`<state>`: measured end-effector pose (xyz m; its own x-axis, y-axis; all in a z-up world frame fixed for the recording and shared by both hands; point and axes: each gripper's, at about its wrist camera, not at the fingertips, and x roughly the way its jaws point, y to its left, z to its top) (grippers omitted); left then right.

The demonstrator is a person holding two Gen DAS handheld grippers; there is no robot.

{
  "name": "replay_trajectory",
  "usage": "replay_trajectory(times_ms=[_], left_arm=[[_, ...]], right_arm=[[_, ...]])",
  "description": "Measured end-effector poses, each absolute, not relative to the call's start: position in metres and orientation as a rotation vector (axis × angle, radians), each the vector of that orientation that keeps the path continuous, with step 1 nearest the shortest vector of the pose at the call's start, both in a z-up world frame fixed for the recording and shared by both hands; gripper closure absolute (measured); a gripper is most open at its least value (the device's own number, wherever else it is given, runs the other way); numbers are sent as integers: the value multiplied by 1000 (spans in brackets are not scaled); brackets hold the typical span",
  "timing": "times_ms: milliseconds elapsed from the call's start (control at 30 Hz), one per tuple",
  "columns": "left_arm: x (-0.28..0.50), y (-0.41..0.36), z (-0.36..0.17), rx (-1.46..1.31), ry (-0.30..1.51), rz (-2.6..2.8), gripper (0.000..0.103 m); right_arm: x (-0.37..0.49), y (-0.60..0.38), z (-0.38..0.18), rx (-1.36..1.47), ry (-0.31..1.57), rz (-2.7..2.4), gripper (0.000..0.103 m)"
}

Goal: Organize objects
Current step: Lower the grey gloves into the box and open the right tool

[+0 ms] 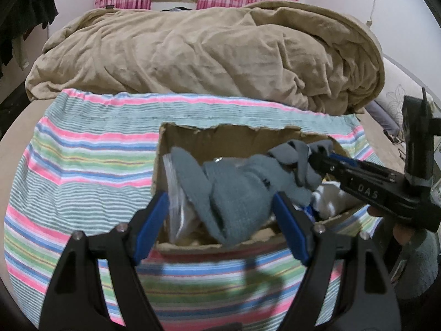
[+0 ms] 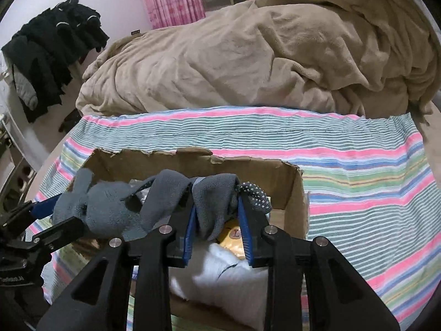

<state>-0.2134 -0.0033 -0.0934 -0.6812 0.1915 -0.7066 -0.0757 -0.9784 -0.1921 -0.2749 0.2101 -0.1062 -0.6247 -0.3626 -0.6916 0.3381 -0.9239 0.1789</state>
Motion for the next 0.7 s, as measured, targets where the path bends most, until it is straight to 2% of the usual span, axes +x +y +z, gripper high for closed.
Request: replay_trajectory(times_ms=[67,133,200,700], left_arm=[[-211,-4,-91,-1175,-231,2742,24],[-207,-4,-86,-1164,-229,2751,24],[-201,-5,-80,-1148,-226,2758,24],[-139,-6,-43,-1073,-238,2775,24]], right_arm=[[-274,212,-107,1093,-60,-2522,64],[-271,212,-105,1086,-50,-2536,45],[-267,212,-102,1072,-55,-2539,36],[-202,217,-62,982,-47,-2563,36]])
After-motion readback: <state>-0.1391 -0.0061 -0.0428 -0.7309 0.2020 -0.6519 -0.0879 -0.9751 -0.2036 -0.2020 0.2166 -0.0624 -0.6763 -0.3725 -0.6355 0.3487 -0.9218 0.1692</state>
